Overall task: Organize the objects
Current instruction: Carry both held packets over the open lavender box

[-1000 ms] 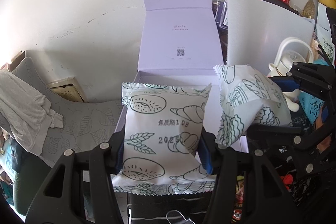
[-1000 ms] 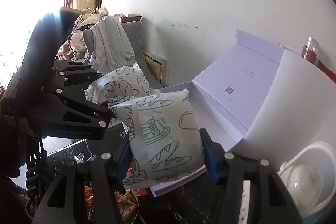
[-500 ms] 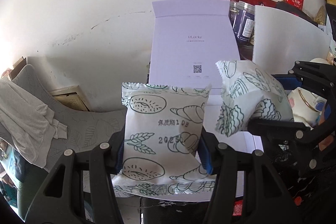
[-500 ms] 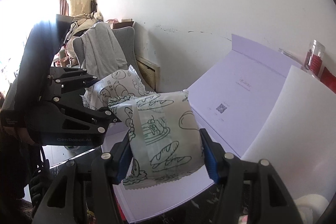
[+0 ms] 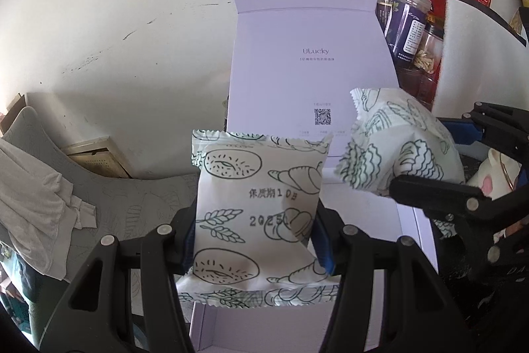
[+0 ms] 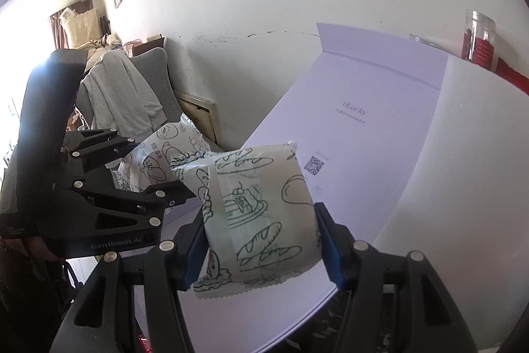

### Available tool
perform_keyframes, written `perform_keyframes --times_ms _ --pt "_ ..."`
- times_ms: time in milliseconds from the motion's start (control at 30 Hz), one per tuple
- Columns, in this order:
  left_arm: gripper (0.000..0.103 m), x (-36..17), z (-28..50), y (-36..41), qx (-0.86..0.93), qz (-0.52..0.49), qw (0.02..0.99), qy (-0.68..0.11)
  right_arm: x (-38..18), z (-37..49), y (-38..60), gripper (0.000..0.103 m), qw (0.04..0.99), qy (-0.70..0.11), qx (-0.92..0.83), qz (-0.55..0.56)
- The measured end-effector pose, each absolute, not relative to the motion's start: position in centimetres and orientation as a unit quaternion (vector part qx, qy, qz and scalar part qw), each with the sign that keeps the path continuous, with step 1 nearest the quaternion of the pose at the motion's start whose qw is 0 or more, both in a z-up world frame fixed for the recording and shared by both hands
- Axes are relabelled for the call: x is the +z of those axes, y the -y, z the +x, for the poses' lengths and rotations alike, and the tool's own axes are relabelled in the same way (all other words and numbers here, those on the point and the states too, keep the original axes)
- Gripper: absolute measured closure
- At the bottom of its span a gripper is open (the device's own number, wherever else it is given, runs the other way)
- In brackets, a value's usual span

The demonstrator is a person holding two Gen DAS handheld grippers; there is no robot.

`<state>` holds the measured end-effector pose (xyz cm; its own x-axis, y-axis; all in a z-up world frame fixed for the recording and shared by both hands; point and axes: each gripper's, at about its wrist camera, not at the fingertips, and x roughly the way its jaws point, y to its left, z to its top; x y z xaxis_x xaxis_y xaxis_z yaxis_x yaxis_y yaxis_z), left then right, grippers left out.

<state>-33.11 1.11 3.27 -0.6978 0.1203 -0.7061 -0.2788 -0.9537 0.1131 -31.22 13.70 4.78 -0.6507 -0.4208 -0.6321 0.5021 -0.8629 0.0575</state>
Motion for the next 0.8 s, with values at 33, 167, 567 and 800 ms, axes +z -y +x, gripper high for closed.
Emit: perform_keyframes --times_ms 33,167,567,800 --pt "0.049 3.1 -33.6 -1.2 0.915 -0.375 0.111 -0.104 4.7 -31.5 -13.5 0.043 0.255 -0.061 -0.906 0.332" --pt "0.049 1.8 -35.1 -1.5 0.909 -0.388 0.1 -0.114 3.9 -32.8 -13.2 0.043 0.25 -0.058 -0.903 0.344" --pt "0.049 -1.4 -36.8 -1.2 0.891 -0.431 0.09 -0.105 0.8 -35.3 -12.5 0.043 0.235 -0.07 -0.89 0.385" --pt "0.049 -2.6 -37.5 -1.0 0.886 -0.444 0.09 -0.095 -0.6 -35.5 -12.4 0.043 0.228 -0.075 -0.884 0.4"
